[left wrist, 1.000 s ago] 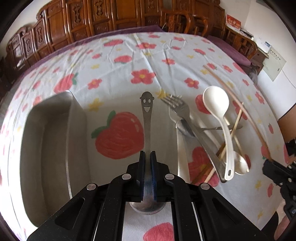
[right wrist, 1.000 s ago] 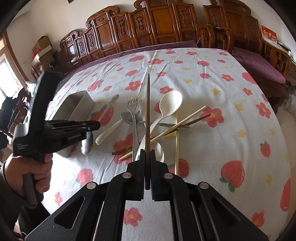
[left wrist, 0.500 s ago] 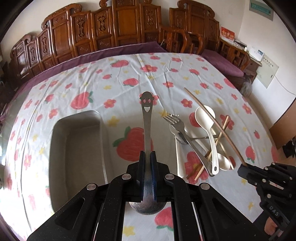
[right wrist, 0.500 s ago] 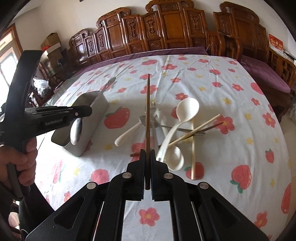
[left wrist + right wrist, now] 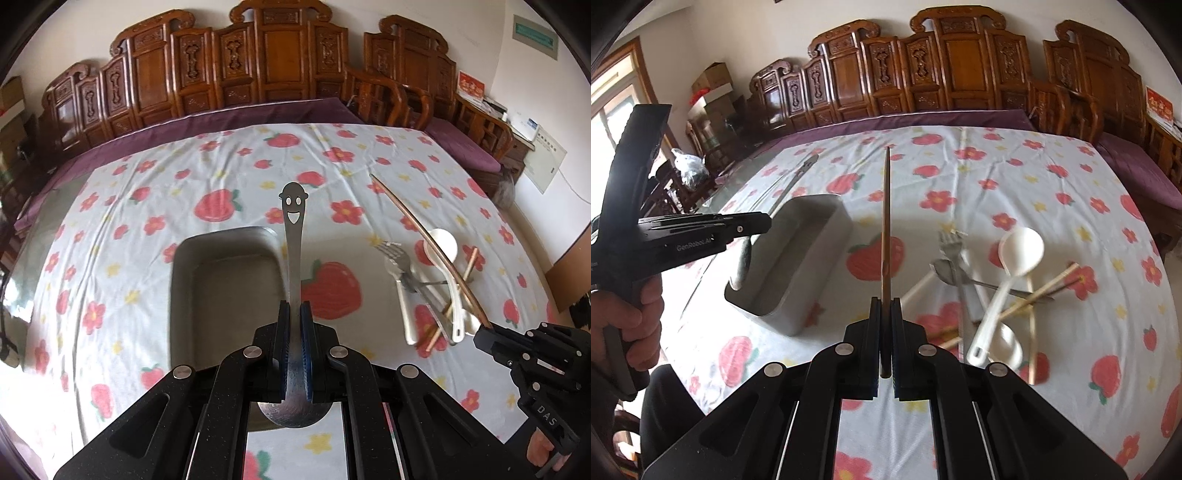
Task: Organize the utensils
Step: 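Release the spoon into the steel tray with the left gripper while the right carries the chopstick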
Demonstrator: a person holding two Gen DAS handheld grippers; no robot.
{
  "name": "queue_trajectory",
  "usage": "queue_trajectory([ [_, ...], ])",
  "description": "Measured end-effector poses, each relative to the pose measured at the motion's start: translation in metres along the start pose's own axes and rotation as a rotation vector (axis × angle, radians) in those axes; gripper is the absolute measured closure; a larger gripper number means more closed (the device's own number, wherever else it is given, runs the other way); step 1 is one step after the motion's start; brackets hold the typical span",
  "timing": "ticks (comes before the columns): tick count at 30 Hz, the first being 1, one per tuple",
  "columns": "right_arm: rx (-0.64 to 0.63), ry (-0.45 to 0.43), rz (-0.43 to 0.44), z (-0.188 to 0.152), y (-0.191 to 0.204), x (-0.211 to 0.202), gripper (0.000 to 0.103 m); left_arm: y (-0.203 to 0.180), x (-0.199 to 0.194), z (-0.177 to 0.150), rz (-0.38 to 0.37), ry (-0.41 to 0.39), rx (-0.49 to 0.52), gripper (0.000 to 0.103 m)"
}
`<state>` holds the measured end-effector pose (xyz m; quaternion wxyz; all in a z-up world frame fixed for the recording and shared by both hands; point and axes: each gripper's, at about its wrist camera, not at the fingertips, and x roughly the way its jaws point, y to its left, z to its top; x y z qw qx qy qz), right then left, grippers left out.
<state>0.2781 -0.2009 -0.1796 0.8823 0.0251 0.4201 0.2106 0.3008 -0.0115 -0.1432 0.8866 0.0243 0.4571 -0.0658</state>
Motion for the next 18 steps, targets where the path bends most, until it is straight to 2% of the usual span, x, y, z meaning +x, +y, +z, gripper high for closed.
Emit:
queue_trajectory([
  [8, -0.017, 0.005, 0.031, 0.011, 0.035, 0.015, 0.097, 0.031, 0.016, -0.010, 0.025, 0.035, -0.036, 0.098],
  [18, -0.032, 0.028, 0.051, 0.016, 0.061, 0.032, 0.097, 0.052, 0.042, -0.019, 0.030, 0.080, -0.072, 0.098],
])
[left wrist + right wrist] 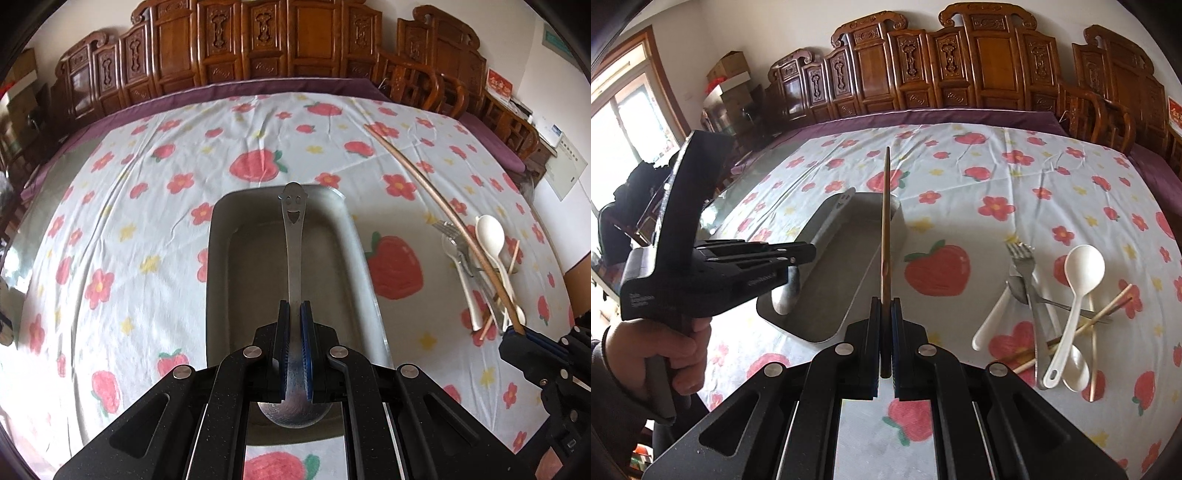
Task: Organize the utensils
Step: 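Release the spoon into the steel tray with the left gripper while the right carries the chopstick, then lower the chopstick into the steel tray and open the right gripper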
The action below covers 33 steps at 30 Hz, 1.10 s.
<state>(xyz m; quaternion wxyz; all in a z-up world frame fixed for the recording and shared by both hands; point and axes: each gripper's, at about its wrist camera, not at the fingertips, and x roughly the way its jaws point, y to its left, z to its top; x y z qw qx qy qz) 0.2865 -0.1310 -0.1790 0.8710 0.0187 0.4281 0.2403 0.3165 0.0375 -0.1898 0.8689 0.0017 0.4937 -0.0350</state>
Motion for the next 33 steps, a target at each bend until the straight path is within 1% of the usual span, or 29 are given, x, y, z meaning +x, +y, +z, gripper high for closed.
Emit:
queue_trajectory([
  [4, -0.005, 0.011, 0.002, 0.002, 0.005, 0.009, 0.097, 0.005, 0.006, -0.002, -0.003, 0.015, -0.003, 0.098],
  [10, -0.018, 0.025, 0.007, 0.005, 0.017, 0.022, 0.097, 0.013, -0.009, -0.006, -0.004, -0.018, 0.009, 0.097],
  [17, -0.023, 0.049, 0.024, 0.009, 0.037, 0.045, 0.097, 0.036, -0.036, -0.014, 0.006, -0.068, 0.006, 0.096],
  [21, -0.008, 0.079, 0.035, 0.011, 0.048, 0.067, 0.097, 0.052, -0.043, -0.020, 0.017, -0.079, -0.006, 0.096],
  [26, 0.022, 0.098, 0.032, 0.015, 0.053, 0.083, 0.097, 0.067, -0.047, -0.025, 0.025, -0.082, -0.023, 0.096],
  [30, 0.026, 0.104, 0.012, 0.016, 0.056, 0.088, 0.097, 0.073, -0.050, -0.027, 0.027, -0.087, -0.026, 0.096],
  [33, 0.014, 0.109, 0.022, 0.015, 0.062, 0.090, 0.094, 0.074, -0.052, -0.027, 0.033, -0.094, -0.017, 0.096],
])
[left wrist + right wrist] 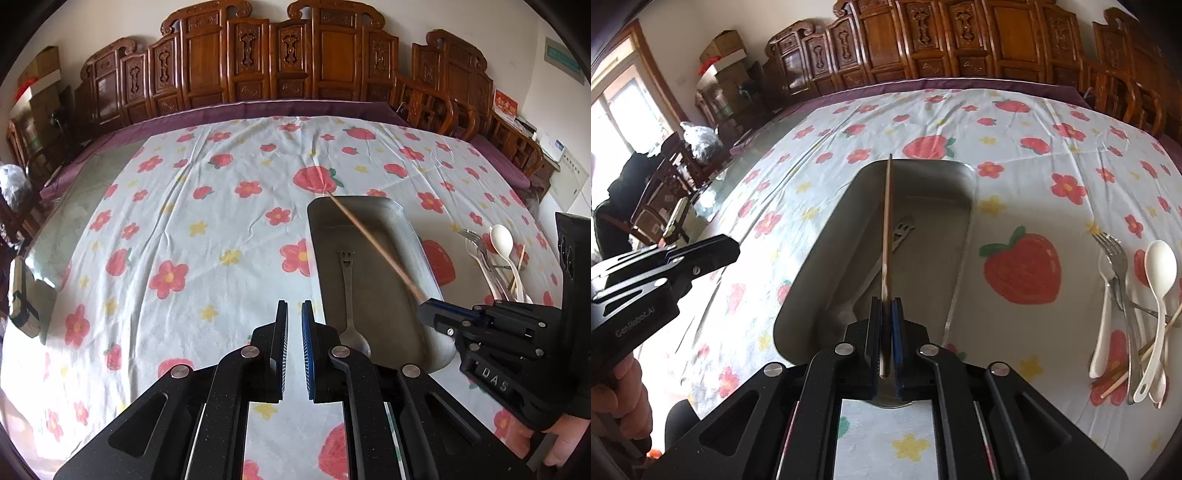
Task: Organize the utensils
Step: 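Lower the chopstick into the steel tray and open the right gripper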
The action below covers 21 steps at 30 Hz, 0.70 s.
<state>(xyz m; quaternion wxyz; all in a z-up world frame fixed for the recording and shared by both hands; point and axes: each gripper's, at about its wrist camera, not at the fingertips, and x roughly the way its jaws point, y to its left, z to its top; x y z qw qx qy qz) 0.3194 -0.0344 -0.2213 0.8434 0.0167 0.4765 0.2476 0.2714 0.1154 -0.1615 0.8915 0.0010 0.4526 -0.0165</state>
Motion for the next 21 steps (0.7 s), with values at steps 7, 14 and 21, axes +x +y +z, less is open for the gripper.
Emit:
queue_trajectory([
  [7, -0.021, 0.002, 0.015, -0.004, 0.007, 0.000, 0.094, -0.001, -0.002, 0.001, 0.000, -0.005, 0.004, 0.096],
  [14, -0.035, -0.057, 0.028, -0.006, -0.007, -0.029, 0.094, -0.010, -0.005, 0.000, -0.019, -0.013, 0.016, 0.096],
  [21, -0.064, -0.114, -0.073, -0.026, -0.064, -0.076, 0.094, -0.042, -0.007, 0.000, -0.070, -0.025, 0.050, 0.096],
])
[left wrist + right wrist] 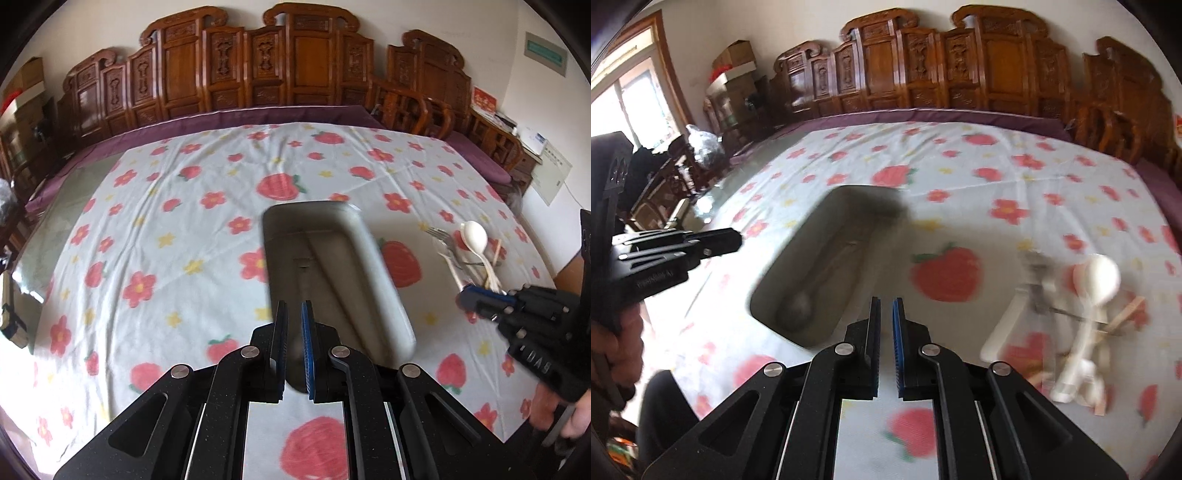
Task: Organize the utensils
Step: 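Lower the chopstick into the steel tray and open the right gripper, then grasp the white plastic spoon from the pile with the right gripper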
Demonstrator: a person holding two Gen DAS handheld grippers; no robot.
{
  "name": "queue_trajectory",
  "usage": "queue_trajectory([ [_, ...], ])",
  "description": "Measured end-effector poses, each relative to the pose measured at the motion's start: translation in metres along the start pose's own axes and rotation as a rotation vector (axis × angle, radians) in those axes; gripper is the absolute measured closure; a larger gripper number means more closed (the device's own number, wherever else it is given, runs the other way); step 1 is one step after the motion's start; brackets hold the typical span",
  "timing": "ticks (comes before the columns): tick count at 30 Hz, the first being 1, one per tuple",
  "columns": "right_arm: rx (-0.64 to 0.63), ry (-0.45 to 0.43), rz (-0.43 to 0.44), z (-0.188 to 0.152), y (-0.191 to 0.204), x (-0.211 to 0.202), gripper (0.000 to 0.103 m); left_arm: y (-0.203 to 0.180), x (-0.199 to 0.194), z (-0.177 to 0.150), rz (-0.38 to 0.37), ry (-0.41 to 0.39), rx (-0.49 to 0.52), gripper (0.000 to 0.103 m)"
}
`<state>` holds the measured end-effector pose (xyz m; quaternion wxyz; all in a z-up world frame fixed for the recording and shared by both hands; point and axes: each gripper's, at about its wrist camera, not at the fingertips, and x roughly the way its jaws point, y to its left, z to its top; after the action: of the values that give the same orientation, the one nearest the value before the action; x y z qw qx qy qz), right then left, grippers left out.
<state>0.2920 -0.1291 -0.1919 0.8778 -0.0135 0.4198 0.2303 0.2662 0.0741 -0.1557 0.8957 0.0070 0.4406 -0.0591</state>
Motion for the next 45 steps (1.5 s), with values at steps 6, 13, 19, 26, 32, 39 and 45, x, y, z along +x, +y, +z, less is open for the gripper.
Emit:
queue_trajectory([
  [6, 0.036, -0.002, -0.129, -0.016, -0.074, -0.024, 0.094, -0.037, 0.003, 0.001, -0.047, -0.014, 0.037, 0.081],
  [13, 0.112, 0.009, -0.140, -0.026, -0.130, -0.021, 0.073, -0.076, 0.012, 0.001, -0.093, -0.023, 0.065, 0.072],
  [19, 0.167, 0.053, -0.144, -0.028, -0.151, 0.004, 0.073, -0.097, 0.019, -0.005, -0.114, -0.012, 0.081, 0.072],
  [26, 0.187, 0.092, -0.153, -0.024, -0.159, 0.026, 0.073, -0.111, 0.029, -0.010, -0.132, 0.013, 0.088, 0.072],
  [32, 0.194, 0.132, -0.161, -0.020, -0.160, 0.041, 0.073, -0.126, 0.032, -0.012, -0.142, 0.023, 0.112, 0.072],
  [39, 0.262, 0.151, -0.132, -0.024, -0.166, 0.044, 0.083, -0.133, 0.039, -0.016, -0.148, 0.043, 0.116, 0.072],
  [45, 0.308, 0.113, -0.093, -0.028, -0.174, 0.029, 0.098, -0.141, 0.047, -0.016, -0.151, 0.058, 0.124, 0.072],
])
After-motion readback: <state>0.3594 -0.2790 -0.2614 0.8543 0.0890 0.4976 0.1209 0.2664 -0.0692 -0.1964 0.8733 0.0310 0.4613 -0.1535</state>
